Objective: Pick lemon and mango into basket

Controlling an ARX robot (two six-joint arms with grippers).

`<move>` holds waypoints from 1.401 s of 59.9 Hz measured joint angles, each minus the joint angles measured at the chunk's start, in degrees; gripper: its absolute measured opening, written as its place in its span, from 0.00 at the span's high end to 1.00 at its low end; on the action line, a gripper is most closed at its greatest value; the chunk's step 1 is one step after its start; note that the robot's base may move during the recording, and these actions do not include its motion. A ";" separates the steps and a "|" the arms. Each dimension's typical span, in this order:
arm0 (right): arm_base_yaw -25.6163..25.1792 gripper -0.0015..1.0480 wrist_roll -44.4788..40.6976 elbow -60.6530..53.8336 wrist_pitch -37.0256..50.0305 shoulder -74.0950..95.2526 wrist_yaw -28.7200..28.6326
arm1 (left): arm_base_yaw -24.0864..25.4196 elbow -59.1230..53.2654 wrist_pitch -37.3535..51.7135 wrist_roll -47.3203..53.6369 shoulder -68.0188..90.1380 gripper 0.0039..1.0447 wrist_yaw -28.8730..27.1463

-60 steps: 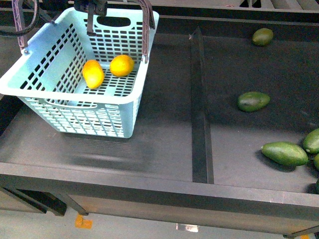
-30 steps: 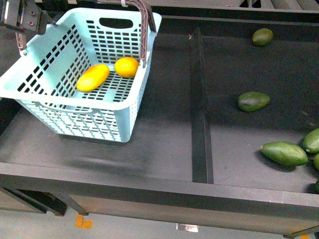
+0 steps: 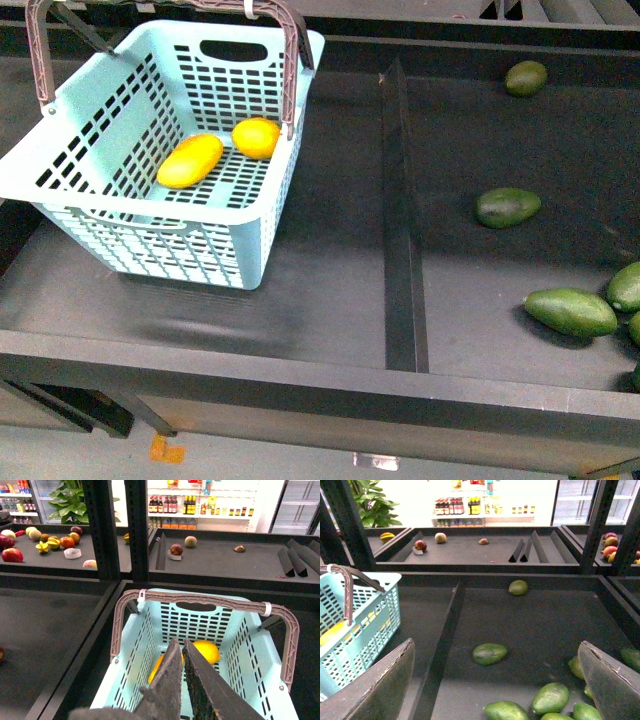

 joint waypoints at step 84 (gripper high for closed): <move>0.00 0.08 0.00 0.00 0.00 0.00 -0.02 | 6.93 -18.38 -43.76 0.68 -63.84 0.97 6.80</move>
